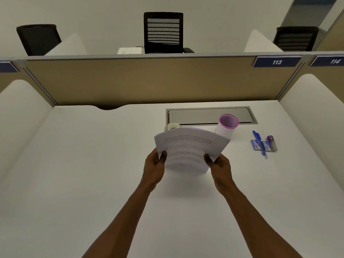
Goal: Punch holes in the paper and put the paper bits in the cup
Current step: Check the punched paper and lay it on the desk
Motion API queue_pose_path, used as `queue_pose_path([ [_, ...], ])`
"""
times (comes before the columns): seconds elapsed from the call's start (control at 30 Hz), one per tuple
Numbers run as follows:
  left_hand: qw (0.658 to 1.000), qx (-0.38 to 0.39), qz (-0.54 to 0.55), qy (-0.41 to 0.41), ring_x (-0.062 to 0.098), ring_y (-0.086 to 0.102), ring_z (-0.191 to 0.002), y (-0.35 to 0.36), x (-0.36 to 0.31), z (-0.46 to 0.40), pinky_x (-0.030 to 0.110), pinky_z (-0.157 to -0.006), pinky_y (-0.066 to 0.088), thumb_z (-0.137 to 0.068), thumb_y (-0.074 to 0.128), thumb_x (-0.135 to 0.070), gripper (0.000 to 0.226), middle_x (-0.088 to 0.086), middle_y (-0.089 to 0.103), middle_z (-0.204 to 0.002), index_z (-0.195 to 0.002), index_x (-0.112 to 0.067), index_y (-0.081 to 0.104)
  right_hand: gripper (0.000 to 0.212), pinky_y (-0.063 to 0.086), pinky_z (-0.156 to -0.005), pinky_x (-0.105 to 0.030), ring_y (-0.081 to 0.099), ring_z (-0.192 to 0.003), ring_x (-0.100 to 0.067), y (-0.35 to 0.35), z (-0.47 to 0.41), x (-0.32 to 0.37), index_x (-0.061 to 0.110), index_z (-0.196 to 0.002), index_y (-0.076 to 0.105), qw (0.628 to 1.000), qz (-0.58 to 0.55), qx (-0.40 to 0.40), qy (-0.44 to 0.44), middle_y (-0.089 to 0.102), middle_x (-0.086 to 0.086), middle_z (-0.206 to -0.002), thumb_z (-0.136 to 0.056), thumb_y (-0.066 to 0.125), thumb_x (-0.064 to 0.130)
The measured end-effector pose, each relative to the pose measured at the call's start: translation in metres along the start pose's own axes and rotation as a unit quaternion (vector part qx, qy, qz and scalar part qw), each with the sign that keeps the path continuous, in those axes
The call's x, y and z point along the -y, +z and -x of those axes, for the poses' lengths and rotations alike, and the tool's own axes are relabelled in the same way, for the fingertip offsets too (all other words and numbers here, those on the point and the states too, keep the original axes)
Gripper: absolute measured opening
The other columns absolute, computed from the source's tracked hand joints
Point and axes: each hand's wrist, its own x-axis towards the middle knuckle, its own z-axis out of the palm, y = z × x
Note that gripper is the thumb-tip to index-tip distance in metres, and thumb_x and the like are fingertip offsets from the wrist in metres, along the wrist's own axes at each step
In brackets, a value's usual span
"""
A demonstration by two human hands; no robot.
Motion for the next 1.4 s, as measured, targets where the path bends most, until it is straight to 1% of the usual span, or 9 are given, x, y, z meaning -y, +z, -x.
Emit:
queue_pose_path([
  [0.17,1.000,-0.025,-0.005,0.018,-0.003,0.064,-0.098,0.001,-0.001,0.001,0.005,-0.075,0.047,-0.104,0.048,-0.024,0.034,-0.022,0.071,-0.103,-0.106,-0.056,0.061,0.024,0.055,-0.084,-0.022,0.069,-0.101,-0.013,-0.002,-0.001,0.004,0.034,-0.107,0.071,0.999,0.011,-0.004,-0.039,0.074,0.003,-0.107,-0.092,0.065,0.016],
  [0.3,1.000,-0.020,-0.006,-0.004,0.001,0.064,-0.104,0.003,0.003,0.000,0.008,-0.076,0.049,-0.105,0.047,-0.023,0.032,-0.018,0.071,-0.109,-0.111,-0.052,0.060,0.025,0.052,-0.095,-0.034,0.069,-0.100,-0.012,0.001,-0.002,0.001,0.032,-0.102,0.072,1.000,0.023,-0.018,-0.012,0.075,0.005,-0.105,-0.093,0.064,0.011],
  [0.43,1.000,-0.024,-0.007,0.004,-0.005,0.063,-0.100,0.002,-0.001,0.000,0.005,-0.075,0.048,-0.104,0.047,-0.023,0.037,-0.024,0.070,-0.105,-0.108,-0.058,0.059,0.025,0.053,-0.093,-0.033,0.069,-0.101,-0.016,0.001,-0.004,0.005,0.034,-0.106,0.071,0.999,0.025,-0.016,-0.027,0.074,0.004,-0.106,-0.093,0.064,0.014],
  [0.63,1.000,-0.026,-0.010,0.000,0.002,0.064,-0.104,0.001,0.003,0.000,0.007,-0.074,0.049,-0.104,0.048,-0.027,0.024,-0.016,0.070,-0.110,-0.121,-0.038,0.060,0.022,0.053,-0.087,-0.027,0.069,-0.097,-0.012,0.001,-0.003,0.008,0.037,-0.101,0.072,0.998,0.035,-0.026,-0.037,0.075,0.006,-0.102,-0.092,0.066,0.017],
  [0.93,1.000,-0.012,-0.021,0.001,-0.010,0.061,-0.101,-0.001,0.002,0.002,0.004,-0.075,0.048,-0.105,0.046,-0.027,0.035,-0.029,0.068,-0.105,-0.106,-0.061,0.057,0.024,0.052,-0.085,-0.022,0.069,-0.097,-0.009,0.000,0.002,0.003,0.038,-0.105,0.070,0.998,0.045,-0.031,-0.031,0.075,0.008,-0.103,-0.092,0.066,0.018],
  [1.03,1.000,-0.014,-0.027,0.005,-0.012,0.060,-0.100,0.000,0.002,0.002,0.002,-0.075,0.046,-0.105,0.046,-0.026,0.041,-0.033,0.066,-0.104,-0.104,-0.066,0.056,0.024,0.053,-0.090,-0.029,0.068,-0.099,-0.013,0.001,0.003,0.004,0.033,-0.108,0.069,0.998,0.045,-0.026,-0.026,0.074,0.005,-0.105,-0.093,0.065,0.015],
  [1.13,0.999,-0.017,-0.025,0.018,-0.006,0.061,-0.104,-0.002,0.003,0.000,0.005,-0.076,0.048,-0.104,0.046,-0.027,0.033,-0.027,0.068,-0.107,-0.114,-0.056,0.058,0.027,0.053,-0.084,-0.022,0.069,-0.097,-0.009,0.004,0.002,0.011,0.041,-0.102,0.070,0.997,0.050,-0.030,-0.042,0.075,0.010,-0.101,-0.093,0.065,0.016],
  [1.23,0.999,-0.029,-0.027,0.025,0.002,0.062,-0.105,-0.006,0.000,-0.005,0.014,-0.077,0.049,-0.104,0.047,-0.031,0.023,-0.020,0.068,-0.108,-0.123,-0.037,0.057,0.021,0.053,-0.086,-0.028,0.068,-0.095,-0.007,0.005,-0.003,0.022,0.040,-0.100,0.071,0.996,0.054,-0.039,-0.052,0.075,0.010,-0.099,-0.091,0.067,0.021],
  [1.4,0.997,-0.010,-0.011,0.073,-0.001,0.063,-0.104,-0.015,-0.022,-0.007,0.015,-0.084,0.053,-0.104,0.045,-0.031,0.029,-0.023,0.068,-0.108,-0.108,-0.057,0.057,0.025,0.055,-0.088,-0.029,0.069,-0.102,-0.016,0.013,-0.006,0.044,0.040,-0.104,0.071,0.995,0.045,0.001,-0.092,0.074,0.008,-0.107,-0.092,0.065,0.020],
])
